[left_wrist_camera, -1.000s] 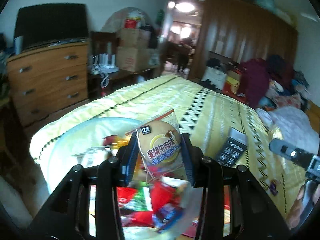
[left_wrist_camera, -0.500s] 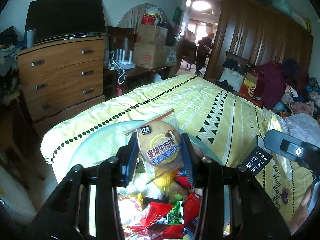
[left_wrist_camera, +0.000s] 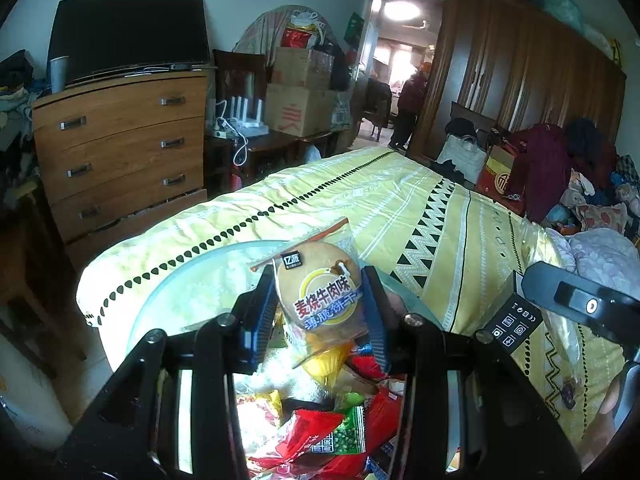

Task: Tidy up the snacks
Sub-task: 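Carry both packets over the glass bowl, then open both tools to release the packets into the bowl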

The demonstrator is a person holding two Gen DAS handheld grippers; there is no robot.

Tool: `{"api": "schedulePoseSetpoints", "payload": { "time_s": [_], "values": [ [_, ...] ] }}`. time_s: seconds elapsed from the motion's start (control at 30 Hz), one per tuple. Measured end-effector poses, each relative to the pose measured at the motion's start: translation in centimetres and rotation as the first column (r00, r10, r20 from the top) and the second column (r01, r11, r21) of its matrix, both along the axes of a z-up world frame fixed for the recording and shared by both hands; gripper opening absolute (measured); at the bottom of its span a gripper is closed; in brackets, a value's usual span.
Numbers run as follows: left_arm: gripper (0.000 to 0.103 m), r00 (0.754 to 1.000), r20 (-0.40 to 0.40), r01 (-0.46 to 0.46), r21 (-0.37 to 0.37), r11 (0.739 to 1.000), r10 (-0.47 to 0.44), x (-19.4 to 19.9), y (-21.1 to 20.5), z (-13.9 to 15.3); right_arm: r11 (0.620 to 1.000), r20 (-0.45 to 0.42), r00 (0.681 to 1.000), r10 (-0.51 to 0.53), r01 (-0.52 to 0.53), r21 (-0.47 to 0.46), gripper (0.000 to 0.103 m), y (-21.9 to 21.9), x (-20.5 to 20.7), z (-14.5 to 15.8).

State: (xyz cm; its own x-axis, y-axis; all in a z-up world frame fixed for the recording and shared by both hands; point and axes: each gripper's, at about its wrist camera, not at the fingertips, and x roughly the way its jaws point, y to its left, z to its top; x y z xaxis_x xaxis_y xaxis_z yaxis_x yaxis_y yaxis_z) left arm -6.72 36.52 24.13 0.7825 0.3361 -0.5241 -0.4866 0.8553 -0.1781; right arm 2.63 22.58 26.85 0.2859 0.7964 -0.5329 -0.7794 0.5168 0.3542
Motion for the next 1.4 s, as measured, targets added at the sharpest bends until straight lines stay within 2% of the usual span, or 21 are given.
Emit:
{"api": "schedulePoseSetpoints", "payload": {
  "time_s": [0.67, 1.23, 1.33, 1.4],
  "values": [
    [0.041, 1.0, -0.009, 0.004, -0.004, 1.0, -0.004, 0.3, 0.2, -0.8, 1.0, -0.008, 1.0, -0.01, 0.01, -0.024, 0.063, 0.4, 0.9, -1.1],
    [0.042, 0.997, -0.059, 0.057, -0.023, 0.998, -0.058, 2.9, -0.6, -1.9, 0.999, -0.034, 0.999, -0.03, 0.029, -0.042, 0.063, 1.0, 2.1, -2.4],
    [0.045, 0.993, -0.087, 0.073, -0.017, 0.997, -0.075, 3.7, -1.1, -2.2, 0.999, -0.049, 0.998, -0.031, 0.029, -0.043, 0.067, 1.2, 2.4, -2.6],
    [0.061, 0.993, -0.094, 0.067, -0.004, 0.998, -0.067, 3.7, -1.4, -2.3, 0.998, -0.068, 0.997, -0.035, 0.032, -0.045, 0.068, 1.3, 2.6, -2.8]
  ]
}}
